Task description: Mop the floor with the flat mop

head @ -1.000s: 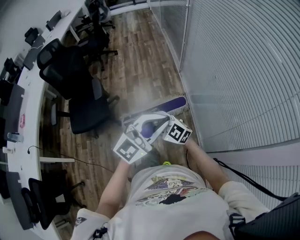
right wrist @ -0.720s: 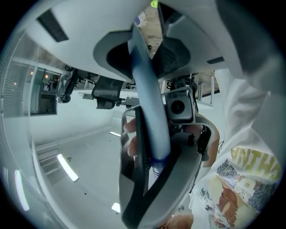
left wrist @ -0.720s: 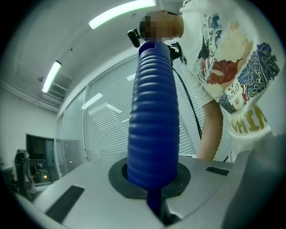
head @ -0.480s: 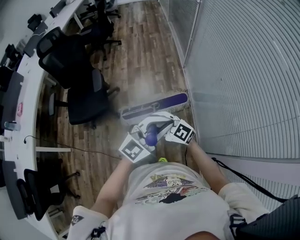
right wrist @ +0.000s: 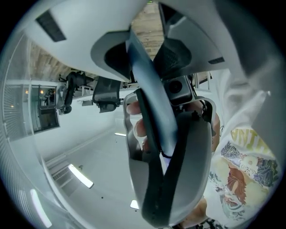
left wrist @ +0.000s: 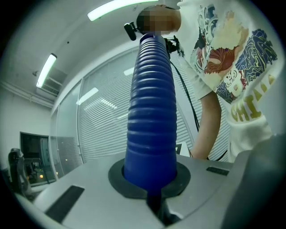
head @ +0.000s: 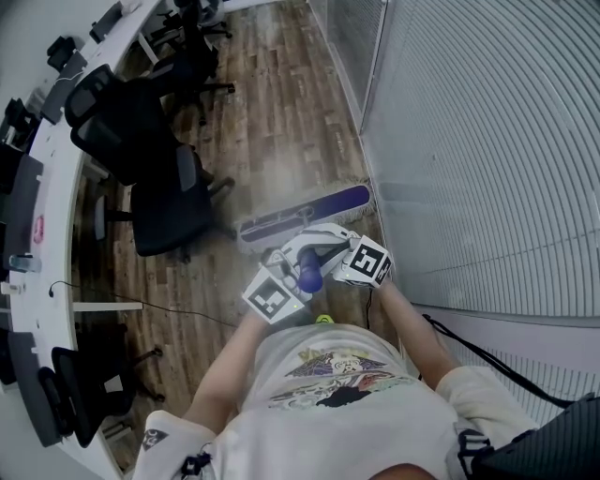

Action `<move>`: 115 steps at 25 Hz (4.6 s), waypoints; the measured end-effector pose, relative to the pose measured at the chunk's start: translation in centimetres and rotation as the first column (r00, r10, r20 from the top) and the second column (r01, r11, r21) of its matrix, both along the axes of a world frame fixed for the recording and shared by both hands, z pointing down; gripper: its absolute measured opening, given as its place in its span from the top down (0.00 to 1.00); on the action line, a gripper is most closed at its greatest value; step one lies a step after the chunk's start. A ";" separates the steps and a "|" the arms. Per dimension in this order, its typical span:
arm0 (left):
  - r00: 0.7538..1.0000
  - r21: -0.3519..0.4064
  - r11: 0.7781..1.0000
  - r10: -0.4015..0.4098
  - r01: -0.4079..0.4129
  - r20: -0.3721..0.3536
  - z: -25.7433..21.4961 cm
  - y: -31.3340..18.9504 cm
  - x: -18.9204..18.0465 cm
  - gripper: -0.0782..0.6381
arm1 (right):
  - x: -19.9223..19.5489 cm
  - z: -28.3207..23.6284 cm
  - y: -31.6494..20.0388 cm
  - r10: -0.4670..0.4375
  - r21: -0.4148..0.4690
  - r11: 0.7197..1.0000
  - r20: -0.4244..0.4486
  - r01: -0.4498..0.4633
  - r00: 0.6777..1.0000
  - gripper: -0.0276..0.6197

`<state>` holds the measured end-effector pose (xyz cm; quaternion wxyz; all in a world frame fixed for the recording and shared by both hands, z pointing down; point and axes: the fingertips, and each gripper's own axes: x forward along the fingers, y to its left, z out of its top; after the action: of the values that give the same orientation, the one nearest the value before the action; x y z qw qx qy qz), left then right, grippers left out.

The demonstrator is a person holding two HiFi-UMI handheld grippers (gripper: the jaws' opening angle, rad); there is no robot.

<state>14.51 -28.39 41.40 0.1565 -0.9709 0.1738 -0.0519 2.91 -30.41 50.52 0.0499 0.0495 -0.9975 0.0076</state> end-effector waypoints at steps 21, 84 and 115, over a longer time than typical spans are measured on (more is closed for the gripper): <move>0.999 0.041 0.999 0.021 -0.023 0.034 2.7 6.6 2.2 0.87 | 1.7 2.7 5.9 -0.007 -0.026 1.000 -0.014 0.006 1.000 0.71; 0.997 0.050 0.996 -0.068 0.070 -0.035 0.8 -47.8 -10.9 0.89 | -10.8 0.6 -47.3 0.005 0.009 1.000 0.042 -0.006 0.999 0.73; 1.000 0.001 1.000 -0.005 0.005 -0.004 4.1 -43.6 -9.9 0.90 | -10.1 3.6 -43.7 0.017 -0.056 0.998 -0.063 -0.020 0.998 0.72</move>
<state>4.65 -72.03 45.50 0.1564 -0.9705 0.1765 -0.0504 -7.22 -74.10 54.15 0.0824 0.0575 -0.9943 0.0348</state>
